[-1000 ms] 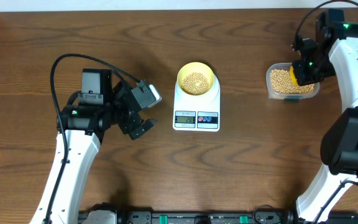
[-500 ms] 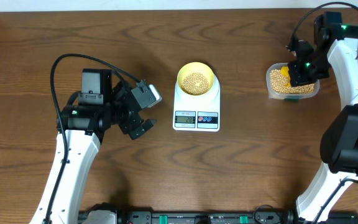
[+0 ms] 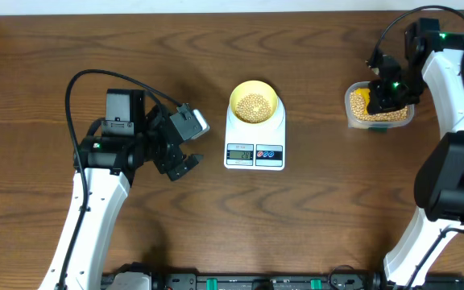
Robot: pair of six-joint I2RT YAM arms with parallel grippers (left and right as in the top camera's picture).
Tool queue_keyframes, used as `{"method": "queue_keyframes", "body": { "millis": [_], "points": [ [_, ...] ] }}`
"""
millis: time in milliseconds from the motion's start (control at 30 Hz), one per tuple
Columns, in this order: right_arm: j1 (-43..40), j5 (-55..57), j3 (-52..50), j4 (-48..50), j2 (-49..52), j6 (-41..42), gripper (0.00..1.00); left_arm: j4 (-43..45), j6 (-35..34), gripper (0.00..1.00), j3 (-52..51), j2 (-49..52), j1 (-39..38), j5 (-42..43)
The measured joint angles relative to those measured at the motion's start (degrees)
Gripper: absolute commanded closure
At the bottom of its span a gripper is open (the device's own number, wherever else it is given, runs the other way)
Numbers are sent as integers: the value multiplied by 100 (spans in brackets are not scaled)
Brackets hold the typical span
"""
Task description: Scoop item into bowl and weigh 50g on scale
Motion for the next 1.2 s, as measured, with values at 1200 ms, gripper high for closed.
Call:
{"method": "queue_keyframes", "body": {
  "millis": [1200],
  "points": [
    [-1858,-2761,-26,-573,136,-831,99,0,0,2,0,0,0,0]
  ]
}}
